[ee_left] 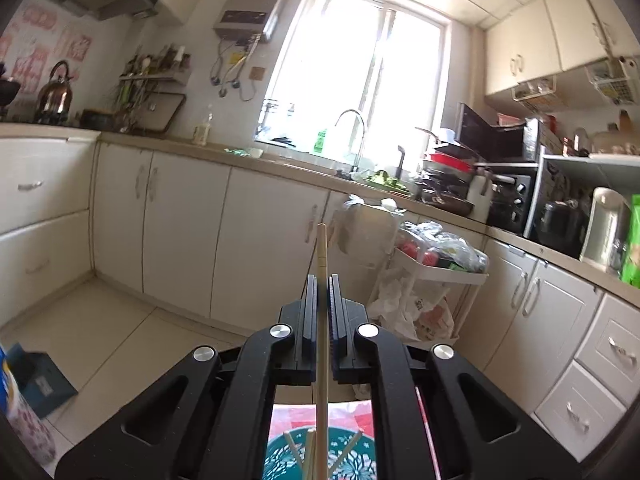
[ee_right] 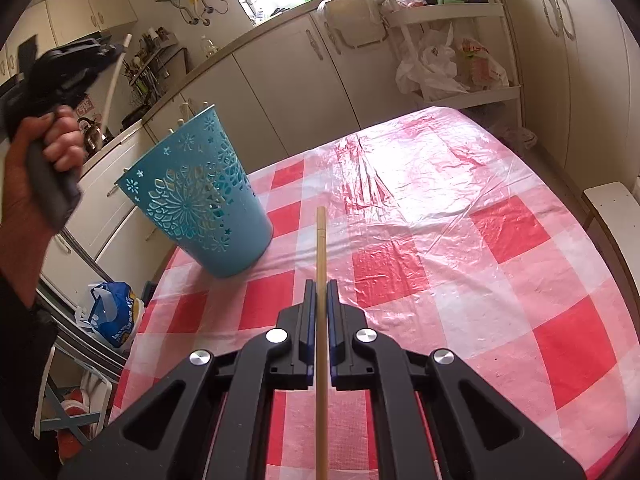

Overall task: Organize utensils
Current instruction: 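Carry the left chopstick over the basket and open the left gripper, then carry the right gripper's chopstick over the teal basket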

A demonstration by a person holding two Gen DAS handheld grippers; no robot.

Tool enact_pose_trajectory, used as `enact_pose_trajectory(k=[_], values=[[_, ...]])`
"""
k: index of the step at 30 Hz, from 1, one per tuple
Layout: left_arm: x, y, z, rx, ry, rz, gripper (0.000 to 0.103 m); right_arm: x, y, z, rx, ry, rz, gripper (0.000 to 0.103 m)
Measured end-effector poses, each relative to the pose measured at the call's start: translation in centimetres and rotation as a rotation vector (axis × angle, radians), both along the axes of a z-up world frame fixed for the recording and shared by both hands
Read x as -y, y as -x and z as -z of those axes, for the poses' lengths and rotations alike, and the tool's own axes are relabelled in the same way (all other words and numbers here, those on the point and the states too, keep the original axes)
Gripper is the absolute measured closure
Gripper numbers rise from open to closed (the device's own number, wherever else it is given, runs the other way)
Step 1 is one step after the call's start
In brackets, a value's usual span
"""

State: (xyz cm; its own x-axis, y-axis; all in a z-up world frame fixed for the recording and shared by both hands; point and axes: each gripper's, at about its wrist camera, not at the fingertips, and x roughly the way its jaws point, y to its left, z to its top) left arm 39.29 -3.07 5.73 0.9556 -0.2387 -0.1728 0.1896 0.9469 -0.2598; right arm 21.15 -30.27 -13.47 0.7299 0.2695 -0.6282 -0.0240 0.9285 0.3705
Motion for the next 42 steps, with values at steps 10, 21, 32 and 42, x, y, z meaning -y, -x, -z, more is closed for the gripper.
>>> enact_pose_trajectory(k=[10, 21, 32, 42], values=[[0.8, -2.2, 4.0, -0.108, -0.027, -0.032, 0.098, -0.1, 0.2, -0.4, 0.014, 0.001, -0.004, 0.097], [-0.4, 2.4, 4.5, -0.126, -0.085, -0.012, 0.068, -0.4, 0.6, -1.8, 0.075, 0.01, -0.009, 0.097], [-6.7, 6.3, 7.4, -0.213, -0.025, -0.026, 0.063, -1.1, 0.4, -4.2, 0.151, -0.006, -0.008, 0.097], [-11.0, 8.7, 13.1, -0.353, 0.052, -0.063, 0.055, -7.7, -7.1, -15.7, 0.498, -0.056, -0.063, 0.097]])
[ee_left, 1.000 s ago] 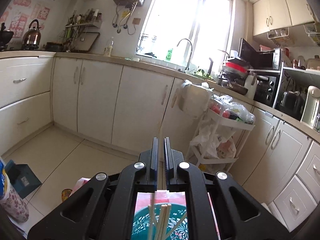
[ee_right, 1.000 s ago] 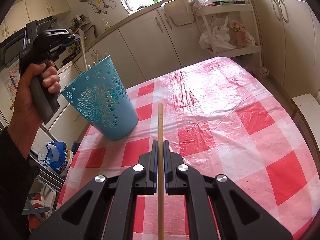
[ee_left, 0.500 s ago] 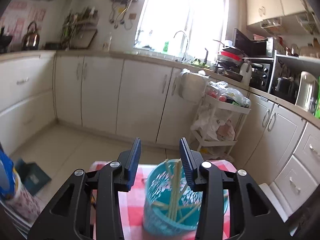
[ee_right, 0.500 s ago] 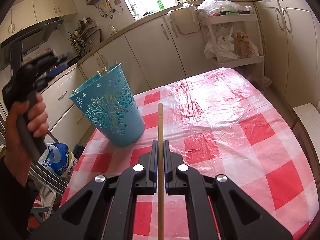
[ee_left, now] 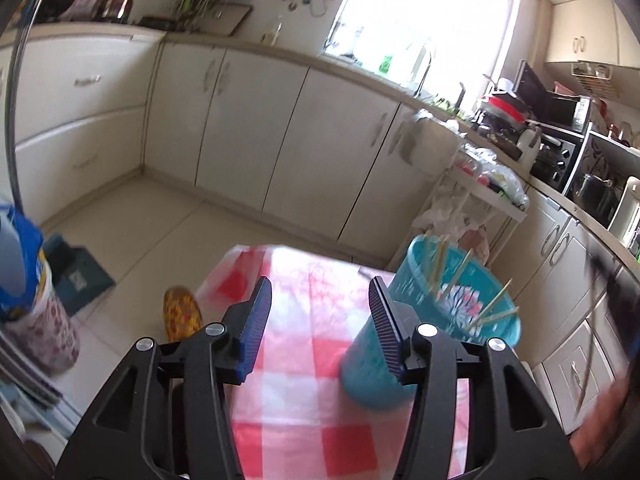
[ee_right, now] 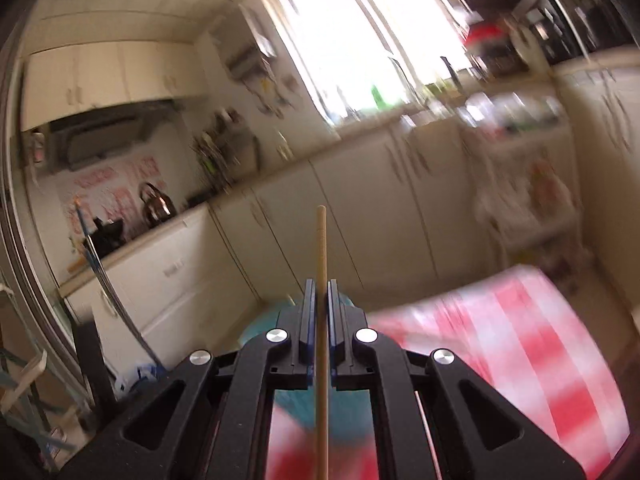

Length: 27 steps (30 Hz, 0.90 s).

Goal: Organize utensils

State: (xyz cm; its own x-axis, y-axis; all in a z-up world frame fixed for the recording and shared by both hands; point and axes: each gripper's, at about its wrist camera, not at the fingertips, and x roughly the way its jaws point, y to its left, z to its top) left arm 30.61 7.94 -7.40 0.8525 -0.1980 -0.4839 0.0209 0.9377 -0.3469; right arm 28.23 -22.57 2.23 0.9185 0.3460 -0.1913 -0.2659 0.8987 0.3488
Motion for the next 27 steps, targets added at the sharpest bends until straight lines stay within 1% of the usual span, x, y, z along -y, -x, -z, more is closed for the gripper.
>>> enact_pose_trajectory(k=[1, 2, 5, 7, 9, 10, 12, 13, 15, 17, 19, 21, 22, 23, 24, 25, 27], values=[[-0.2, 0.1, 0.5, -0.011, 0.005, 0.0, 0.055, -1.1, -1.3, -1.1, 0.04, 0.008, 0.006, 0.097], [-0.3, 0.3, 1.2, -0.027, 0.012, 0.001, 0.055, -1.7, -2.0, -1.7, 0.058, 0.013, 0.01, 0.097], [-0.7, 0.9, 2.8, -0.054, 0.029, 0.002, 0.055, -3.5, -4.7, -2.3, 0.085, 0.03, 0.036, 0.097], [-0.9, 1.1, 3.5, -0.066, 0.034, 0.005, 0.055, -4.5, -6.4, -1.6, 0.065, 0.051, 0.051, 0.097], [-1.1, 1.3, 4.1, -0.073, 0.034, 0.009, 0.055, -5.4, -8.3, -0.1, -0.011, 0.09, 0.044, 0.097], [-1.2, 1.4, 4.3, -0.075, 0.033, 0.011, 0.055, -5.6, -8.6, 0.4, -0.034, 0.104, 0.04, 0.097], [-1.3, 1.6, 4.6, -0.077, 0.031, 0.012, 0.054, -5.9, -8.6, 1.8, -0.086, 0.136, 0.009, 0.096], [-1.4, 1.5, 4.6, -0.077, 0.031, 0.009, 0.054, -5.8, -8.1, 2.3, -0.1, 0.152, -0.004, 0.09], [-1.6, 1.5, 4.7, -0.082, 0.029, 0.005, 0.052, -5.2, -6.6, 2.7, -0.095, 0.147, -0.019, 0.081], [-1.6, 1.5, 5.0, -0.091, 0.027, 0.001, 0.052, -3.4, -4.7, 2.5, -0.061, 0.125, -0.005, 0.08], [-1.6, 1.7, 5.4, -0.101, 0.022, -0.003, 0.051, -0.2, -3.7, 2.2, -0.043, 0.091, 0.064, 0.077], [-1.5, 1.9, 5.8, -0.114, 0.015, -0.003, 0.05, 2.3, -4.8, 2.9, -0.096, 0.095, 0.116, 0.076], [-1.4, 2.1, 6.2, -0.123, 0.012, -0.002, 0.048, 4.1, -6.5, 4.3, -0.173, 0.113, 0.131, 0.076], [-1.3, 2.3, 6.5, -0.13, 0.009, 0.002, 0.048, 5.1, -8.1, 5.4, -0.235, 0.136, 0.124, 0.076], [-1.2, 2.5, 6.9, -0.141, 0.006, 0.007, 0.047, 5.6, -10.0, 7.1, -0.317, 0.191, 0.098, 0.076], [-1.0, 2.5, 7.3, -0.155, 0.006, 0.012, 0.047, 5.8, -12.1, 9.3, -0.387, 0.283, 0.064, 0.076], [-0.7, 2.6, 7.8, -0.178, 0.013, 0.019, 0.047, 5.3, -14.9, 12.3, -0.471, 0.385, -0.033, 0.076]])
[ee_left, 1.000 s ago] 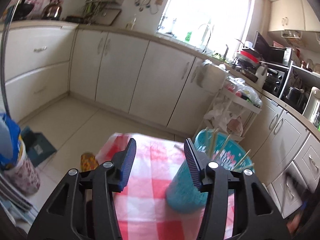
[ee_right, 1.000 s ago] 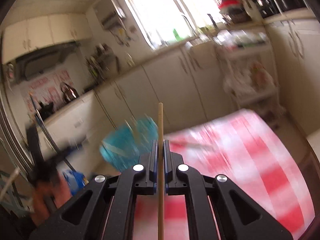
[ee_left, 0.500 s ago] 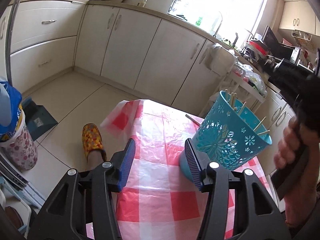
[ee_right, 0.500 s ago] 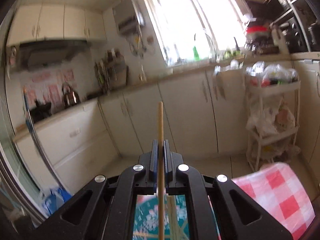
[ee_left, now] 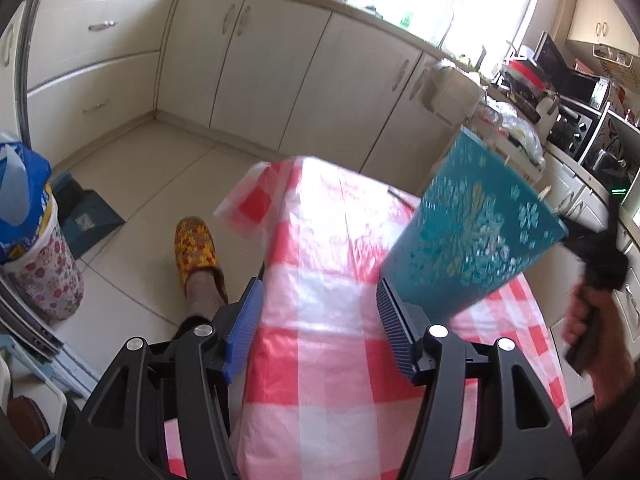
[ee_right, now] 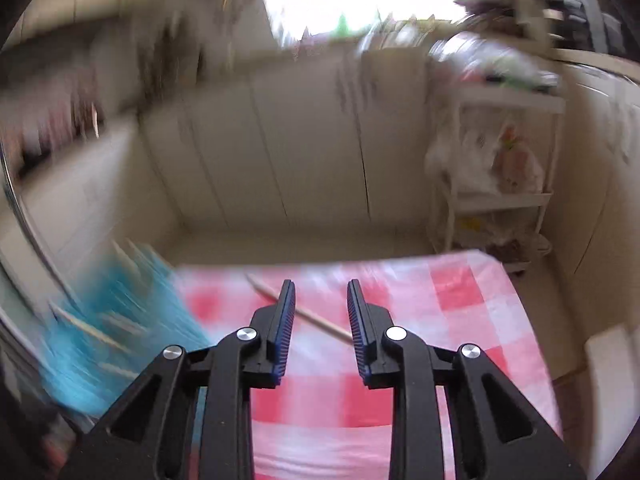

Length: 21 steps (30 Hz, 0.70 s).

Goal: Organize utensils

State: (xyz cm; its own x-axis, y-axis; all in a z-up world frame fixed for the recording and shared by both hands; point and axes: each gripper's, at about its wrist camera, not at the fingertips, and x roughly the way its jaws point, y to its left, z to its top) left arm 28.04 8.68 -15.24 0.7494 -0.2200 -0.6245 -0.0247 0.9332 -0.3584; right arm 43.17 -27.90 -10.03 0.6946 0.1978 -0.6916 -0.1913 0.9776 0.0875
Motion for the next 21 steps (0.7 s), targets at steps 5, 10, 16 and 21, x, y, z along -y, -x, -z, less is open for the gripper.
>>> enact_pose_trajectory(k=[5, 10, 16, 21], values=[[0.7, 0.1, 0.9, -0.027, -0.001, 0.015, 0.046, -3.0, -5.1, 4.2, -0.123, 0.082, -0.16, 0.073], [1.3, -0.1, 1.3, -0.053, 0.006, 0.033, 0.045, -6.7, -7.8, 7.4, -0.165, 0.27, -0.236, 0.069], [1.1, -0.1, 1.5, -0.067, 0.025, 0.031, 0.044, -4.9, -5.5, 6.6, -0.199, 0.248, -0.187, 0.092], [1.1, 0.8, 1.2, -0.06, 0.033, 0.034, 0.044, -0.4, -0.6, 4.9, -0.196, 0.019, -0.039, 0.098]])
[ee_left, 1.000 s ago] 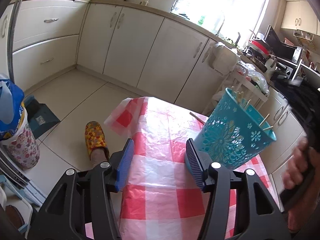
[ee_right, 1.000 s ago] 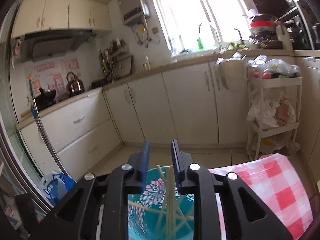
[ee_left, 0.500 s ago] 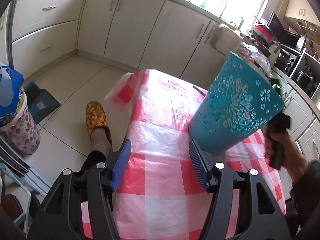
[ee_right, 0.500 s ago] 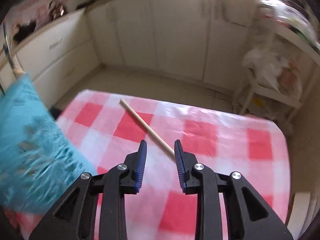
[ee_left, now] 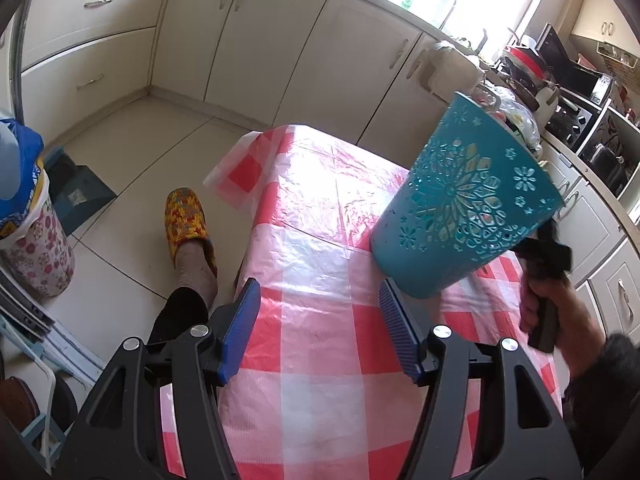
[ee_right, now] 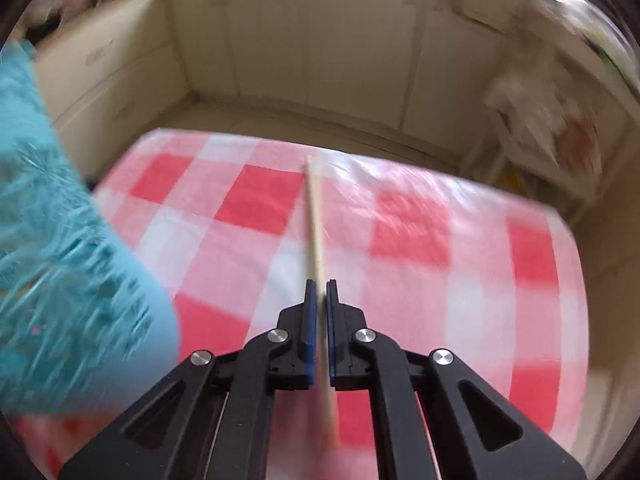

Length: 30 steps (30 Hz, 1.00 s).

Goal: Organize utensils

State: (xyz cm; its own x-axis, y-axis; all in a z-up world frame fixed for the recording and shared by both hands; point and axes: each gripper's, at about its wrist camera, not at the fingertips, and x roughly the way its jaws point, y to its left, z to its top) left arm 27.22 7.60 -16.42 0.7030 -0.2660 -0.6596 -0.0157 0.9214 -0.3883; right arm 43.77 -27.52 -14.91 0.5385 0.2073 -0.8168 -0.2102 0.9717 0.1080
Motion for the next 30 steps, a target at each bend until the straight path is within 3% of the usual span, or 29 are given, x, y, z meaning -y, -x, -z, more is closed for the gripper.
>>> enact_pose_trajectory(k=[4, 6, 8, 10, 14, 17, 18, 19, 20, 21, 23, 25, 28, 30], values=[[0.2, 0.7, 0.0, -0.009, 0.0, 0.009, 0.044, 3.8, 4.7, -2.4, 0.06, -0.206, 0.12, 0.098], [0.3, 1.1, -0.1, -0.012, 0.002, 0.011, 0.044, 4.4, 6.7, -3.9, 0.109, -0.237, 0.151, 0.102], [0.5, 1.5, -0.3, -0.011, 0.002, 0.015, 0.044, 3.9, 6.3, -4.3, 0.101, -0.212, 0.121, 0.102], [0.8, 1.9, -0.5, -0.009, -0.002, 0.026, 0.044, 3.1, 4.8, -3.5, 0.021, -0.163, 0.07, 0.102], [0.6, 2.4, -0.8, 0.008, -0.008, 0.02, 0.041, 1.2, 3.5, -2.1, -0.038, -0.076, 0.001, 0.102], [0.0, 2.1, 0.2, -0.026, 0.01, 0.009, 0.041, -0.6, 2.5, -0.8, -0.073, -0.038, -0.063, 0.101], [-0.1, 2.1, 0.5, -0.035, 0.013, 0.007, 0.041, -1.3, 2.4, -0.5, -0.081, -0.024, -0.089, 0.087], [-0.2, 2.1, 0.7, -0.036, 0.012, 0.005, 0.041, -1.7, 2.5, -0.4, -0.074, -0.011, -0.099, 0.052], [-0.3, 2.1, 0.8, -0.036, 0.01, 0.004, 0.041, -2.3, 2.8, -0.3, -0.052, 0.001, -0.114, 0.043], [-0.4, 2.1, 0.8, -0.036, 0.011, 0.003, 0.041, -2.8, 3.1, -0.3, -0.047, 0.002, -0.136, 0.042], [-0.6, 2.2, 0.9, -0.034, 0.013, -0.001, 0.041, -3.4, 3.4, 0.1, -0.044, 0.021, -0.148, 0.048], [-0.8, 2.1, 0.9, -0.037, 0.015, -0.005, 0.041, -4.3, 3.8, 1.0, -0.046, 0.106, -0.163, 0.075], [-0.7, 2.2, 0.8, -0.036, 0.015, -0.005, 0.041, -5.2, 5.1, 1.7, -0.007, 0.219, -0.19, 0.097], [-0.6, 2.4, 0.6, -0.029, 0.012, -0.003, 0.041, -4.8, 5.9, 1.3, 0.008, 0.236, -0.162, 0.097]])
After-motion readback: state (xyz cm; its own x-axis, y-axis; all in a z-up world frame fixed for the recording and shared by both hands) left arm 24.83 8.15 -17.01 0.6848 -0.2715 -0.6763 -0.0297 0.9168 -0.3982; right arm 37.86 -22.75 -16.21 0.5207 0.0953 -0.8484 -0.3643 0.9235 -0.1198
